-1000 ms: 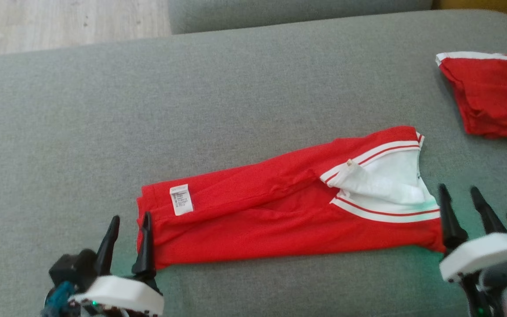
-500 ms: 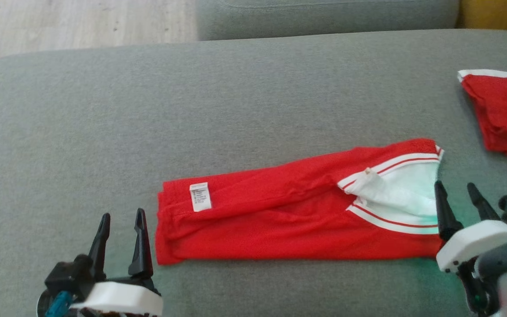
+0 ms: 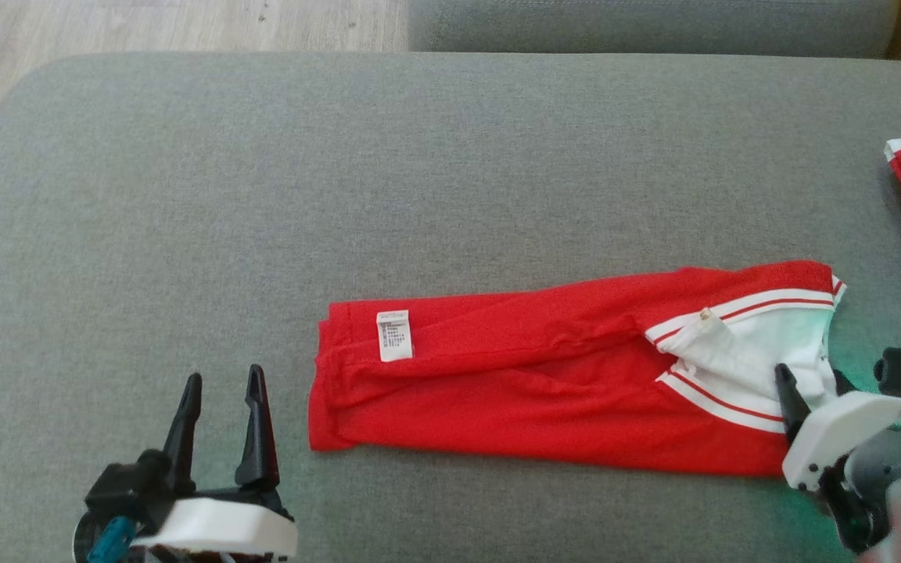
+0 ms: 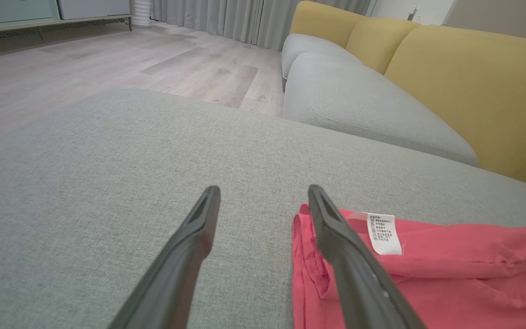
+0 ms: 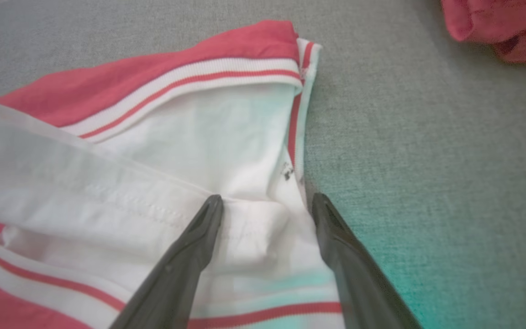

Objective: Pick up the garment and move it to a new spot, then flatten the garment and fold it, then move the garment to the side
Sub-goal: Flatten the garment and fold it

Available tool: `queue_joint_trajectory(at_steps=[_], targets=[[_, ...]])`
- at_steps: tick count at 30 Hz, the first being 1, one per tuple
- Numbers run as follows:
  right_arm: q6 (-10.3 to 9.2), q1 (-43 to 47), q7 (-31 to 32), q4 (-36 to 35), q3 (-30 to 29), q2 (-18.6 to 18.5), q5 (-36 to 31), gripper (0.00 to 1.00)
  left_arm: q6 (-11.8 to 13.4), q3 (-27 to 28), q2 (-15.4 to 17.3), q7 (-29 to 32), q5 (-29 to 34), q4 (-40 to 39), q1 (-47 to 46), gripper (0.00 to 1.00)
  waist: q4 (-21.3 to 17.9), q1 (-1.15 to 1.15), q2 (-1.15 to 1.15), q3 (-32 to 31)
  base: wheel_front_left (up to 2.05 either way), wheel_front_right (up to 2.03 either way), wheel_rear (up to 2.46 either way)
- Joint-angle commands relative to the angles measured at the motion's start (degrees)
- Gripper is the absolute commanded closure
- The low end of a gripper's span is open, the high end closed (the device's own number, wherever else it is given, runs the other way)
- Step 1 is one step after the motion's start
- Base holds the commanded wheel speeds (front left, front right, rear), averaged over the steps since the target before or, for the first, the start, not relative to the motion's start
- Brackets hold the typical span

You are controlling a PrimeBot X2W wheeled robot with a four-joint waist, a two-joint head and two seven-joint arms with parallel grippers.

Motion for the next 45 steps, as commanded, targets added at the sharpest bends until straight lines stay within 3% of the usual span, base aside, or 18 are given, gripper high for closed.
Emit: queue_joint_trajectory(at_steps=[1,2,3,5,19,25,29,35,45], targets=[[-0.04,-1.5,1.0,-0.5,1.8,-0.7,0.5,0.0,0.1,2.8,0.5,-0.7,0.7,-1.8,-1.0,0.0,0.0,0.0,0.0,0.0,0.0,0.0,0.0],[-0.04,-1.8,2.4,0.6,2.7,-0.6,1.3,0.48,0.1,3.0,0.4,-0.7,0.7,-1.7,-1.0,0.0,-0.1,0.0,0.0,-0.1,0.0,0.0,0.0],[-0.04,-2.0,2.6,0.9,3.0,-0.6,1.6,0.74,0.1,3.1,0.4,-0.7,0.8,-1.7,-1.0,0.0,-0.2,0.0,0.0,-0.1,0.0,0.0,0.0],[-0.04,-2.5,2.6,1.2,3.4,-0.7,2.0,1.0,0.1,3.2,0.3,-0.7,0.9,-1.8,-1.0,0.0,-0.6,0.0,0.0,-0.1,0.0,0.0,0.0],[-0.04,-3.7,0.3,-5.5,-1.2,-4.4,1.9,1.0,-0.1,2.6,0.0,-0.6,1.6,-2.0,-1.3,0.0,-6.4,0.0,0.0,-1.3,0.0,0.0,0.0],[-0.04,-3.0,0.7,-12.4,-1.0,-3.2,3.3,1.0,-0.3,2.2,-0.2,-0.5,1.6,-1.4,-1.4,0.0,-8.2,0.0,0.0,-2.5,0.0,0.0,0.0],[-0.04,-2.3,1.5,-17.2,1.9,-2.1,4.6,1.0,-0.5,1.9,-0.2,-0.4,1.6,-1.1,-1.6,0.0,-8.2,0.0,0.0,-3.1,0.0,0.0,0.0],[-0.04,0.1,3.6,-25.6,14.3,0.6,8.0,1.0,-1.1,1.3,-0.3,-0.2,1.5,-0.2,-1.8,0.0,-5.4,0.0,0.0,-4.7,0.0,0.0,0.0],[-0.04,-1.7,1.4,-19.1,26.3,3.3,11.2,1.0,-0.9,0.9,0.0,0.3,1.5,-0.8,-1.3,0.0,0.9,0.0,0.0,-5.4,0.0,0.0,0.0]])
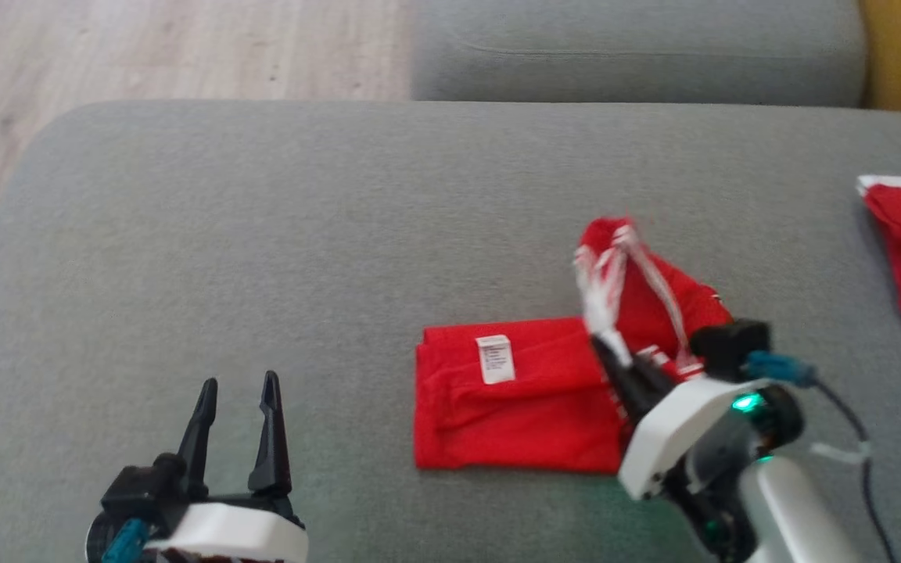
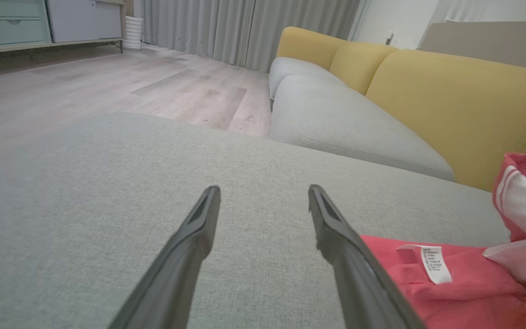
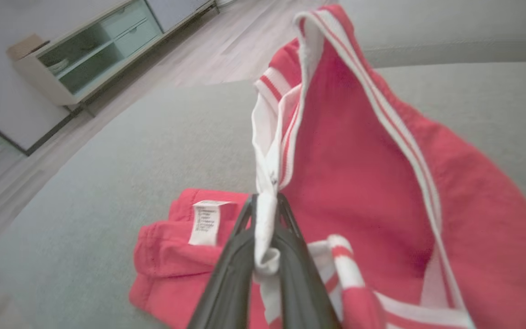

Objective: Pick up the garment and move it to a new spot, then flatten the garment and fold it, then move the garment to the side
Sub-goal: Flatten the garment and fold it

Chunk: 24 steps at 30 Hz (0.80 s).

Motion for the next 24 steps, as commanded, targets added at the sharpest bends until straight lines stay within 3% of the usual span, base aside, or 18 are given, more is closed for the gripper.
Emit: queue_joint_trajectory(at_steps=[1,18,19,20,21,24], targets=[[-0.04,-3.5,-1.0,-1.1,2.4,0.8,0.9,1.0,0.1,1.7,0.9,0.1,0.4,-1.8,-1.3,0.0,1.5,0.0,0.0,0.1,0.0,0.0,0.0],[-0.04,-14.0,-6.6,15.2,19.5,0.9,13.8,1.0,-0.6,0.8,-0.3,0.0,0.4,-0.5,-2.7,0.0,4.8,0.0,0.0,0.9,0.0,0.0,0.0],[-0.04,-14.6,-7.1,16.1,20.3,0.9,14.4,0.75,-0.7,0.7,-0.4,0.0,0.4,-0.3,-2.8,0.0,4.8,0.0,0.0,0.9,0.0,0.0,0.0],[-0.04,-15.4,-7.6,16.8,21.2,0.9,14.9,0.11,-0.8,0.5,-0.5,0.0,0.4,-0.2,-2.9,0.0,4.8,0.0,0.0,0.9,0.0,0.0,0.0],[-0.04,-16.1,-8.3,17.4,21.9,0.9,15.3,0.0,-0.8,0.4,-0.7,0.0,0.5,-0.1,-3.0,0.0,4.8,0.0,0.0,0.9,0.0,0.0,0.0],[-0.04,-17.7,-10.4,18.0,24.0,0.9,17.1,0.0,-0.9,-0.1,-1.0,0.0,0.6,0.2,-3.3,0.0,4.7,0.0,0.0,0.8,0.0,0.0,0.0]])
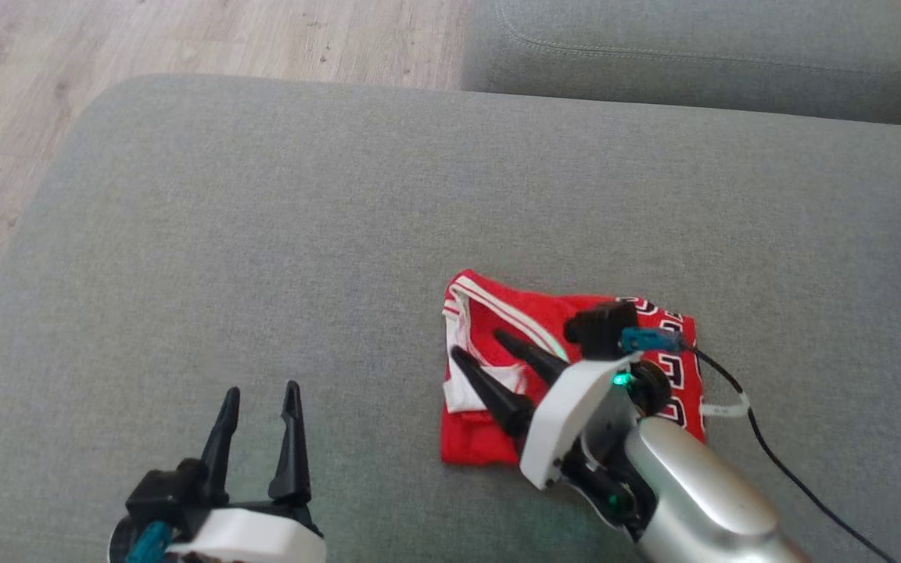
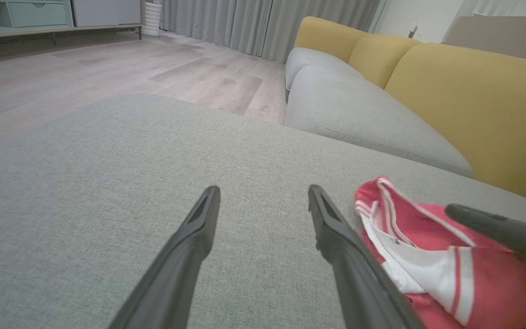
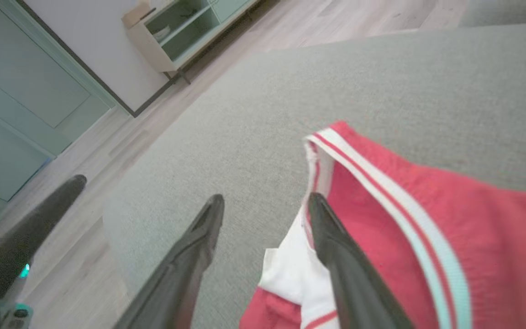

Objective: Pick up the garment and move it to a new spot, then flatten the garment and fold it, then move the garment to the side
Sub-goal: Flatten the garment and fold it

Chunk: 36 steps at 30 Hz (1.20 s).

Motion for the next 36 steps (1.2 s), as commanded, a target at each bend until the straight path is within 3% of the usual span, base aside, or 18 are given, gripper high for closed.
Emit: queue_joint_trajectory(at_steps=[1,9,19,25,26,27,29,30,36], targets=[[-0.04,-3.4,-2.2,-1.7,1.9,0.9,1.3,0.0,-0.3,1.4,0.2,-0.4,0.7,-1.3,-3.1,0.0,-0.2,0.0,0.0,-0.1,0.0,0.0,0.0],[-0.04,-6.1,-9.6,-2.8,-0.2,0.9,-1.0,0.0,0.0,1.3,0.0,-0.5,0.6,-1.5,-2.9,0.0,-1.5,0.0,0.0,-0.1,0.0,0.0,0.0],[-0.04,-3.0,-16.3,-6.3,-17.6,0.9,-18.2,0.0,0.2,1.3,0.1,-0.6,0.9,-2.1,-2.9,0.0,-3.8,0.0,0.0,0.0,0.0,0.0,0.0],[-0.04,5.0,-14.7,-11.9,-22.1,0.9,-25.5,0.0,0.2,1.1,-0.1,-0.6,1.1,-2.3,-3.4,0.0,-4.4,0.0,0.0,0.6,0.0,0.0,0.0],[-0.04,6.2,-14.5,-12.4,-21.8,0.9,-26.3,0.13,0.1,1.1,-0.1,-0.6,1.0,-2.2,-3.5,0.0,-4.3,0.0,0.0,0.7,0.0,0.0,0.0],[-0.04,7.3,-14.3,-12.7,-21.3,0.9,-27.0,0.51,0.0,1.1,-0.1,-0.7,1.0,-2.1,-3.6,0.0,-4.2,0.0,0.0,0.8,0.0,0.0,0.0],[-0.04,9.5,-13.9,-12.9,-19.7,0.9,-28.1,0.86,-0.1,1.1,-0.1,-0.7,1.0,-2.0,-3.8,0.0,-4.0,0.0,0.0,1.0,0.0,0.0,0.0],[-0.04,10.3,-13.8,-12.8,-18.8,0.9,-28.6,0.99,-0.1,1.1,-0.1,-0.7,1.0,-2.0,-3.9,0.0,-3.8,0.0,0.0,1.0,0.0,0.0,0.0],[-0.04,13.5,-12.9,-9.3,-12.0,0.9,-29.3,1.0,-0.1,1.4,0.1,-0.7,1.0,-1.8,-4.2,0.0,-2.7,0.0,0.0,1.3,0.0,0.0,0.0]])
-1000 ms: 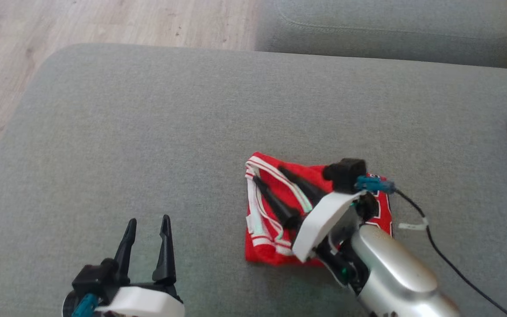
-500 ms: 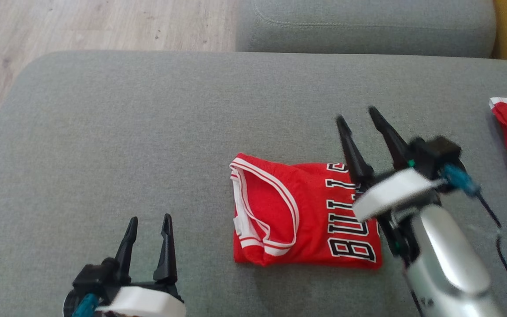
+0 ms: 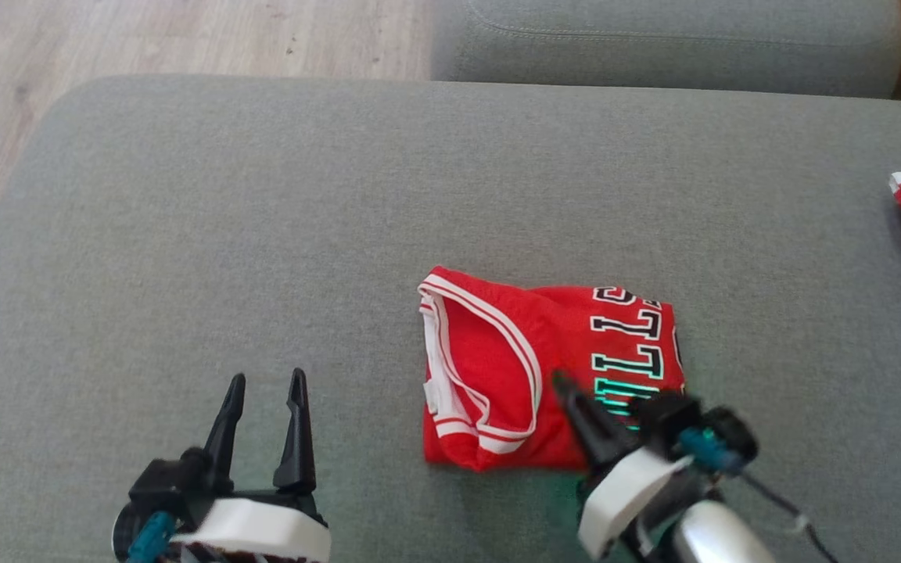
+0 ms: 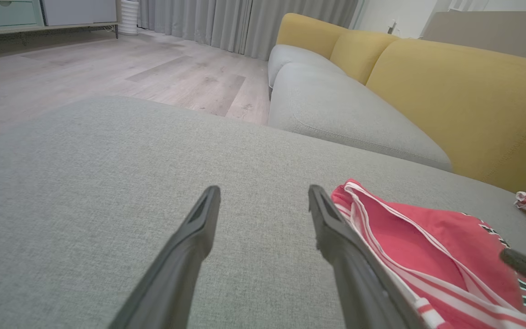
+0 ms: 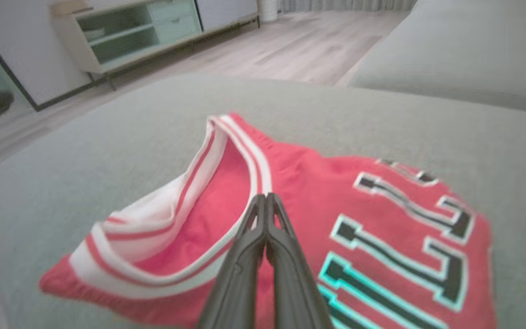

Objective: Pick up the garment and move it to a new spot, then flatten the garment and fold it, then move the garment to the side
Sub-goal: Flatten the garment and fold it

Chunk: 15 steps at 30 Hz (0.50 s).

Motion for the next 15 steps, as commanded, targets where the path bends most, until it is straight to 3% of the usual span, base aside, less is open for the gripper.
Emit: queue_joint_trajectory(at_steps=[1,15], targets=[[-0.04,-1.1,0.0,-0.3,2.8,0.7,-0.2,1.0,0.0,2.1,0.7,-0.7,0.6,-1.5,-2.8,0.0,0.2,0.0,0.0,0.1,0.0,0.0,0.0],[-0.04,-11.2,0.1,14.4,26.4,0.7,12.5,1.0,0.0,3.4,1.2,-0.9,0.2,-1.6,-2.8,0.0,2.0,0.0,0.0,0.5,0.0,0.0,0.0]])
